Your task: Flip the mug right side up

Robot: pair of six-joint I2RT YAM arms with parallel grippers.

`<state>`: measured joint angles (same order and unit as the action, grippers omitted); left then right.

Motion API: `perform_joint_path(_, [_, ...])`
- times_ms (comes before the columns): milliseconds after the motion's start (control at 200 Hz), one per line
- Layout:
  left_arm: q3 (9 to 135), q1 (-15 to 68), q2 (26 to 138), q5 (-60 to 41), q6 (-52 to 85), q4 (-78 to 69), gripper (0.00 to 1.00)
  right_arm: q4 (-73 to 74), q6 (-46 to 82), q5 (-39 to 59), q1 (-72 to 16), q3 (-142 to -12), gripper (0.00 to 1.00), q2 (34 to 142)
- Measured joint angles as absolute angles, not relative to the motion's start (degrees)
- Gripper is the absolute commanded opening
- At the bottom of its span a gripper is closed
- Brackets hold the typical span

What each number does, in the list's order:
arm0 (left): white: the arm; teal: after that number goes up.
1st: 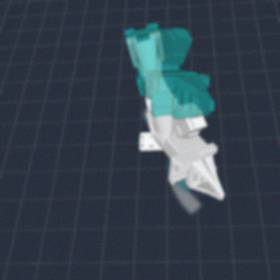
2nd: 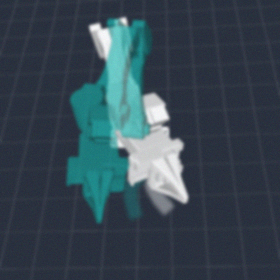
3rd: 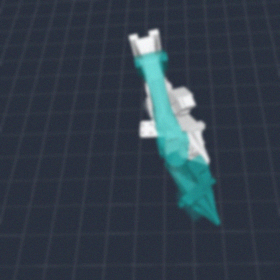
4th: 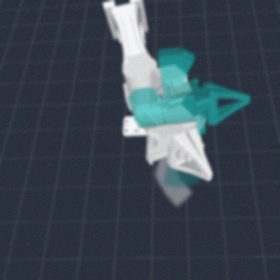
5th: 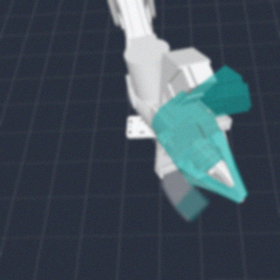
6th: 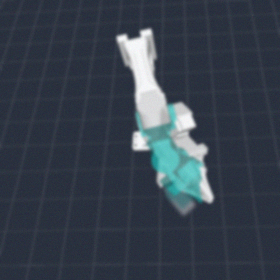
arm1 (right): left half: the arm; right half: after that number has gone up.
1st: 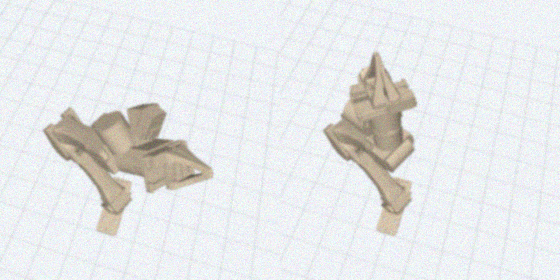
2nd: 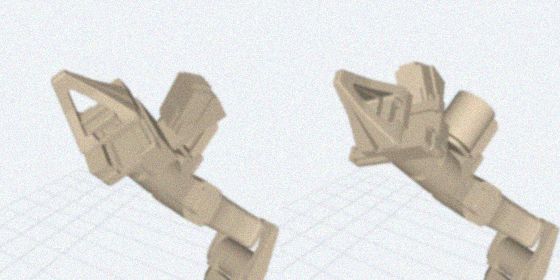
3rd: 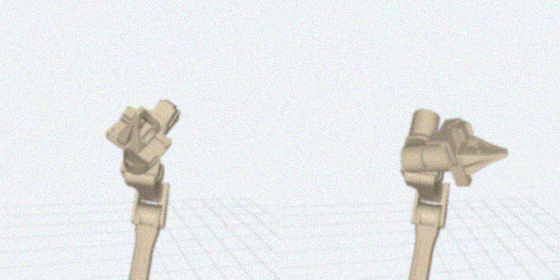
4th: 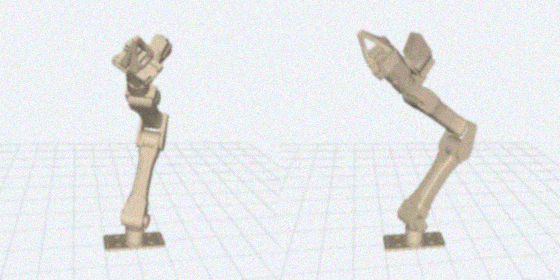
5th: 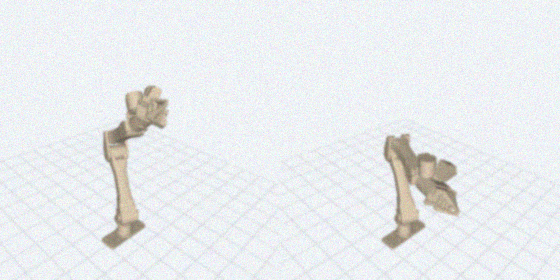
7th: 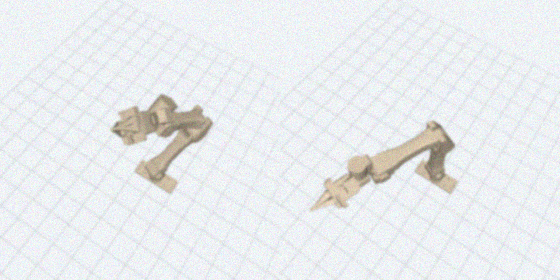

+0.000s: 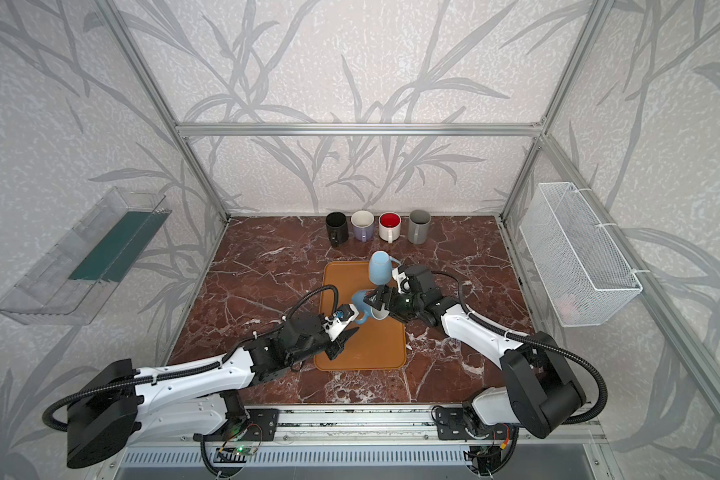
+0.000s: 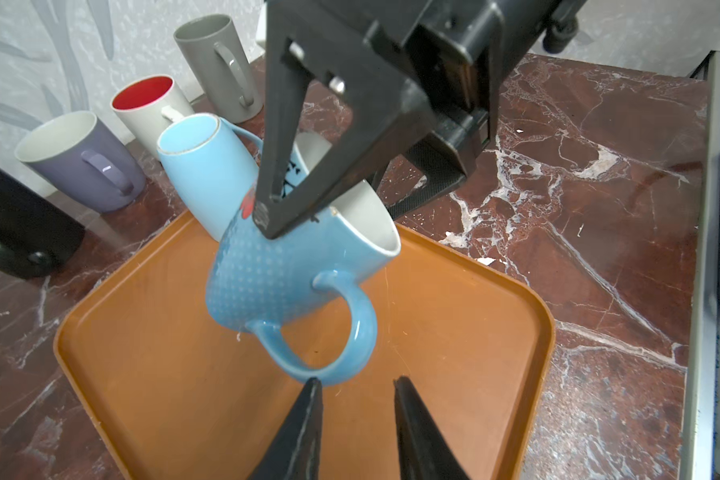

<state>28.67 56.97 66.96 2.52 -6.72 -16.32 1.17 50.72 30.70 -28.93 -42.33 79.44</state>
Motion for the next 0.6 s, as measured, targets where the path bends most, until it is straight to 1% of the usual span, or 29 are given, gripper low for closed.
perform_joint_path(295, [30.28,58.76,72.90,8.08,-11.49,-17.17,0.32,-0.95,50.28,30.89,-28.58,-42.48,0.54,79.44])
perform_joint_path(605, [31.53,59.96,74.52,12.71,-14.96,-17.63,0.32,-1.80,50.28,31.03,-28.58,-43.22,0.54,79.40])
